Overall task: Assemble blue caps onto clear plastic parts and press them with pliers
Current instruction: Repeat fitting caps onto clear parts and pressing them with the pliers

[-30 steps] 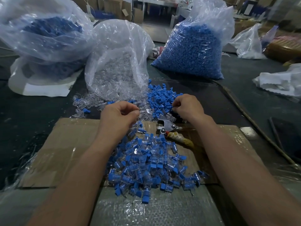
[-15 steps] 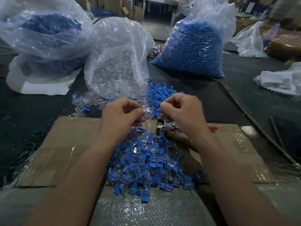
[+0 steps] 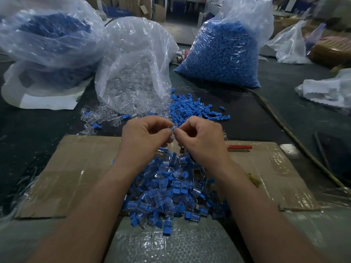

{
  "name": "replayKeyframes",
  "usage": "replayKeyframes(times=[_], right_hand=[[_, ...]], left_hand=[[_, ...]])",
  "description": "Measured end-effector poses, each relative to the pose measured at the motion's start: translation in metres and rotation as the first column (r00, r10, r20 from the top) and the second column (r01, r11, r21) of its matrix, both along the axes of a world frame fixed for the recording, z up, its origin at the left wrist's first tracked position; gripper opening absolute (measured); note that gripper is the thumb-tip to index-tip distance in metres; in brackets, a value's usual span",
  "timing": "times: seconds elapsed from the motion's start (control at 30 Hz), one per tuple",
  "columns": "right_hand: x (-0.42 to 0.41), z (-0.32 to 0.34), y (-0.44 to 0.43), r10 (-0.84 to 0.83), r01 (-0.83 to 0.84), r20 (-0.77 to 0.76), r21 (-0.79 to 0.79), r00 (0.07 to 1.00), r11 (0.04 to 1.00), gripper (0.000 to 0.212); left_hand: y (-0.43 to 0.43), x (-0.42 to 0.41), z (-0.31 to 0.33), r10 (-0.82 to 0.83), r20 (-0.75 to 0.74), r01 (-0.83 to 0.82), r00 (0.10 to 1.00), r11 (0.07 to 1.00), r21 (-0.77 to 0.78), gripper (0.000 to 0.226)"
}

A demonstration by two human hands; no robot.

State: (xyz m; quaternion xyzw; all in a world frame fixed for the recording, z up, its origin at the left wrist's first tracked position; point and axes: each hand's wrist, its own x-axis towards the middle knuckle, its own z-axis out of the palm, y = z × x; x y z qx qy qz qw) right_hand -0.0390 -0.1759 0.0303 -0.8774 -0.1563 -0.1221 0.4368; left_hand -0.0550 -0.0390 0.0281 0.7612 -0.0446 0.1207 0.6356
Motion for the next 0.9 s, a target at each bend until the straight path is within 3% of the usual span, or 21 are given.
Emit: replayKeyframes(times=[0.1,0.23,0.43,0.73,0.9], right_hand=[[0.000,0.001,-0.002,0.062,-0.058,-0.030,0.111,0.998,0.992,0.011],[-0.001,0.001,-0.005,0.203,-0.180,-0.066,0.254,0.977,0.950,0.022],[-0.001,-0.001,-0.010,0.310,-0.279,-0.046,0.325,0.950,0.904,0.032],[0.002,-0.004,-0.014,0.239,-0.274,0.219,0.144,0.946,0.951,0.026],[0.003,-0.003,-0.015,0.226,-0.256,0.251,0.093,0.941,0.962,0.024]], left_hand=[[0.003,0.001,0.001,-0.030,-0.039,0.026,0.999,0.995,-0.091,0.019],[0.005,0.001,0.003,-0.092,-0.068,0.078,0.993,0.981,-0.178,0.018],[0.006,0.000,0.005,-0.118,-0.126,0.092,0.985,0.976,-0.196,0.015],[0.010,0.000,0.007,-0.245,-0.203,0.156,0.948,0.915,-0.373,0.006],[0.010,0.001,0.008,-0.269,-0.208,0.174,0.940,0.906,-0.386,0.012]])
